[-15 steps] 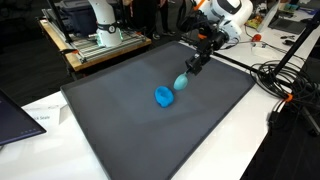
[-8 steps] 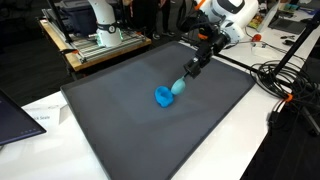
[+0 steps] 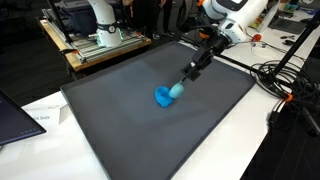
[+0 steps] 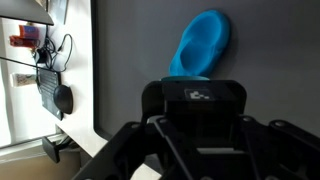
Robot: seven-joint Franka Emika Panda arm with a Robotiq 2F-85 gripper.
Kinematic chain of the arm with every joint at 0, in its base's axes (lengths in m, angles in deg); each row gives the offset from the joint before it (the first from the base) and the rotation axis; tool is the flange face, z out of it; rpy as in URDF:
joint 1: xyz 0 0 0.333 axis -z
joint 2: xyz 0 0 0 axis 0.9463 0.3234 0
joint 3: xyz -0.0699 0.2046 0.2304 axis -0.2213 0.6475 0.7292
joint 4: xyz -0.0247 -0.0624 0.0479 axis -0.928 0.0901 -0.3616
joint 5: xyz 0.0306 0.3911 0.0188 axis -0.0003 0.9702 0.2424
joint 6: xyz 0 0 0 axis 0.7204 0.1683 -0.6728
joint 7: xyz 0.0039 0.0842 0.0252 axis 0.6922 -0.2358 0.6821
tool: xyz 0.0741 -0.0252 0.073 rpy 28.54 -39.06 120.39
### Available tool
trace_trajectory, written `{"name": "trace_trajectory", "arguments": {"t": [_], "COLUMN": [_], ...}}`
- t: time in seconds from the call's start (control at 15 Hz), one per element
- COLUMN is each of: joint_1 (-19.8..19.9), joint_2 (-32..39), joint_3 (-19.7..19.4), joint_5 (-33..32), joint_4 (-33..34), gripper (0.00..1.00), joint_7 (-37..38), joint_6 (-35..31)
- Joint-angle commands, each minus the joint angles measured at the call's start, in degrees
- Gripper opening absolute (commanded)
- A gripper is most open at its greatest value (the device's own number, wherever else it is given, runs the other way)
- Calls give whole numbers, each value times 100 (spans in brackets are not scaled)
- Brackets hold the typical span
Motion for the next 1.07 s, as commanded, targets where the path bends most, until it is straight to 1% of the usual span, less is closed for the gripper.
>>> {"name": "trace_trajectory", "arguments": {"t": [0.0,0.33,0.67,1.0], "joint_1": [153,290,428,688], "joint_2": [-42,-14,18,42], "joint_3": [-73,-236,-378,-357], "joint_5": [490,898,1211,1620], "joint_4": [215,509,793,980], "gripper": [22,22,22,22], "joint_7": [-278,-557,-988,-1357], "joint_6": [-44,18,25,-17]}}
